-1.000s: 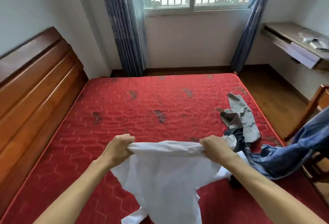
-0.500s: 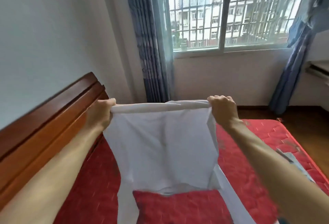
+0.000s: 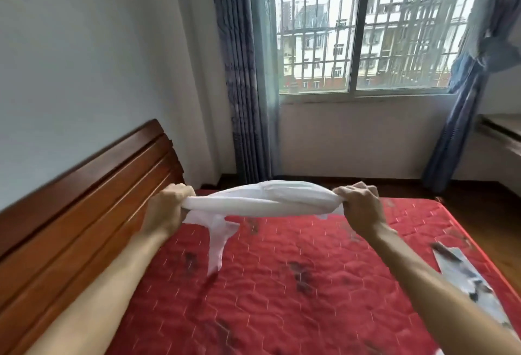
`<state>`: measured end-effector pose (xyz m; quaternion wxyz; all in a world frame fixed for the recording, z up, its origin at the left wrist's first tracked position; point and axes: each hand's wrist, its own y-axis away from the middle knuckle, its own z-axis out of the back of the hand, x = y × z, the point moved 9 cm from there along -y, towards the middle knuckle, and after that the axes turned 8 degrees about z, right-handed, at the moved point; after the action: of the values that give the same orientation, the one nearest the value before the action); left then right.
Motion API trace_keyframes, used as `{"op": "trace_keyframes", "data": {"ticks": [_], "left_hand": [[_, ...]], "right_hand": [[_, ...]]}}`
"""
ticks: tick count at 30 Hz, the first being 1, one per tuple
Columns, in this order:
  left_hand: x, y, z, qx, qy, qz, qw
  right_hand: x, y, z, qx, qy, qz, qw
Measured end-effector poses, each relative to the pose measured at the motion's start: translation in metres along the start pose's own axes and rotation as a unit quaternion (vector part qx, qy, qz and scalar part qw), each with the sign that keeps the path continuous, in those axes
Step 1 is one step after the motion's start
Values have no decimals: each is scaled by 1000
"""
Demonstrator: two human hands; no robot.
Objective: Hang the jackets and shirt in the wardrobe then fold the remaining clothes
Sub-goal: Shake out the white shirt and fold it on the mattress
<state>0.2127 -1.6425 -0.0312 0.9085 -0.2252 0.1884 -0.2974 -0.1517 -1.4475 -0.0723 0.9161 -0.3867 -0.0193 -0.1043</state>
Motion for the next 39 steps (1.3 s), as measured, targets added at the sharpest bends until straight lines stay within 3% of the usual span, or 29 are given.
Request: {"op": "trace_keyframes", "data": {"ticks": [7, 9, 13, 18, 26, 31, 35, 37, 39], "left_hand": [[60, 225, -171, 136, 23, 58, 989], [74, 299, -218, 167, 36, 71, 983], [113, 448, -313, 224, 77, 153, 959], [138, 612, -397, 326, 71, 191, 923], [149, 750, -418, 373, 72, 213, 900], [150, 780, -397, 413, 70, 235, 877], [168, 794, -378, 428, 68, 307, 848], [181, 799, -368, 440, 56, 335, 831], [183, 801, -361, 461, 53, 300, 834]], "right_hand": [[42, 256, -104, 152, 6, -63, 986], [51, 340, -144, 221, -12, -92, 971], [73, 496, -223, 325, -32, -70, 943], [77, 659, -280, 415, -71, -169, 891], [98, 808, -259, 446, -105, -264, 849], [109, 833, -226, 451, -84, -297, 838], [110, 836, -206, 463, -72, -331, 819], [113, 831, -195, 467, -69, -315, 824], [122, 832, -183, 462, -80, -287, 835]]}}
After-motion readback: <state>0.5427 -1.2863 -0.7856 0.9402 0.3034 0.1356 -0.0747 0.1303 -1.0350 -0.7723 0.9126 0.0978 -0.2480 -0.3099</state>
